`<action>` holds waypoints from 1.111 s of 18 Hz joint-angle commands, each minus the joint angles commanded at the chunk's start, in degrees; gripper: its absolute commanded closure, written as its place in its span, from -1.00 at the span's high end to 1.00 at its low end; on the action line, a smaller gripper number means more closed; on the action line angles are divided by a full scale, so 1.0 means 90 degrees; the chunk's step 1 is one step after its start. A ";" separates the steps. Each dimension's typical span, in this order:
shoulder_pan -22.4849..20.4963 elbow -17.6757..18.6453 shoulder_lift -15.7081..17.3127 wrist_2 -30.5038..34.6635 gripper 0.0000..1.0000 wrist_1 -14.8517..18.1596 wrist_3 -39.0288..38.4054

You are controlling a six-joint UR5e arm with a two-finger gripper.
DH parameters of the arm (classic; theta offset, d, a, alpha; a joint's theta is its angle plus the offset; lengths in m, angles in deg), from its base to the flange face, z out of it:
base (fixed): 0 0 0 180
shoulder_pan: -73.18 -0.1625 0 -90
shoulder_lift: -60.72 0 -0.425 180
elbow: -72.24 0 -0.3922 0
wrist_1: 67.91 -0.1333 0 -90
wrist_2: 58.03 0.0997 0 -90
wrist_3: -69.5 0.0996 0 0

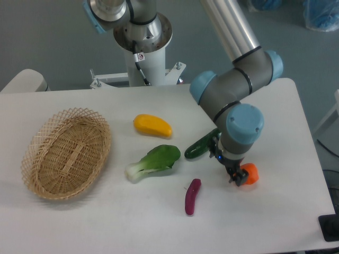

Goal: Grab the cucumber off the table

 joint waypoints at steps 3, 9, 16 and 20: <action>-0.0195 0.0379 0.0185 0.0010 1.00 -0.0010 0.0488; -0.0264 0.0966 0.0352 -0.0019 1.00 -0.0204 0.0431; -0.0206 0.1855 0.0723 -0.0087 1.00 -0.0576 -0.0017; -0.0020 0.2139 0.0714 -0.0117 1.00 -0.1210 -0.0750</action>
